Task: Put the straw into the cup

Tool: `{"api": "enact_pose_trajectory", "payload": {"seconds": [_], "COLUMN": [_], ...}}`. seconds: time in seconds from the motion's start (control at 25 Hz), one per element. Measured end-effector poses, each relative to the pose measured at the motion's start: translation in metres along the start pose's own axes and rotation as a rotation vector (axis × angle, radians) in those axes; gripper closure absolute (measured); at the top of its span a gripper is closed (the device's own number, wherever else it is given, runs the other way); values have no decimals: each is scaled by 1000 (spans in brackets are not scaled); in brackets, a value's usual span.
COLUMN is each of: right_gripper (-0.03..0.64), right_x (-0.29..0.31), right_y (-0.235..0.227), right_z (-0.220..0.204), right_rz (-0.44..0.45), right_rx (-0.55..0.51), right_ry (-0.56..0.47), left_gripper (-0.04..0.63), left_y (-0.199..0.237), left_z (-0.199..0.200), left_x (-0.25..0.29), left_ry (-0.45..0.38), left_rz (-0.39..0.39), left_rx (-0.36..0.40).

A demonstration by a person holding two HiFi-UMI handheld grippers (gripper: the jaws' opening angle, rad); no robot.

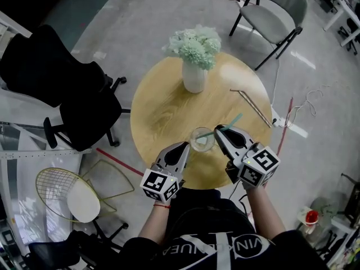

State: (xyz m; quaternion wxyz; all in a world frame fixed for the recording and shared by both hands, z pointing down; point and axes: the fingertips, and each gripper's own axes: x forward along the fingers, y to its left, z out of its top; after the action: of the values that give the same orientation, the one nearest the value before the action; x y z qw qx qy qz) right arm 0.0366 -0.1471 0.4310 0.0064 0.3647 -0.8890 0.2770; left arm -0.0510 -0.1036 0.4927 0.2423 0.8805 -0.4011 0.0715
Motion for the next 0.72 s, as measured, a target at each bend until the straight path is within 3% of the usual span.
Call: {"api": "enact_pose_trajectory", "payload": {"seconds": [0.72], "right_gripper": [588], "right_x": [8], "right_y": [-10], "right_z": [-10], "right_rz": [-2], "right_rx": [33], "right_ry": [7], "left_gripper": [583], "left_y": [2], "left_z": [-6], "left_x": [3], "left_ry": [3], "left_rz": [-1], "left_rx": [-23]}}
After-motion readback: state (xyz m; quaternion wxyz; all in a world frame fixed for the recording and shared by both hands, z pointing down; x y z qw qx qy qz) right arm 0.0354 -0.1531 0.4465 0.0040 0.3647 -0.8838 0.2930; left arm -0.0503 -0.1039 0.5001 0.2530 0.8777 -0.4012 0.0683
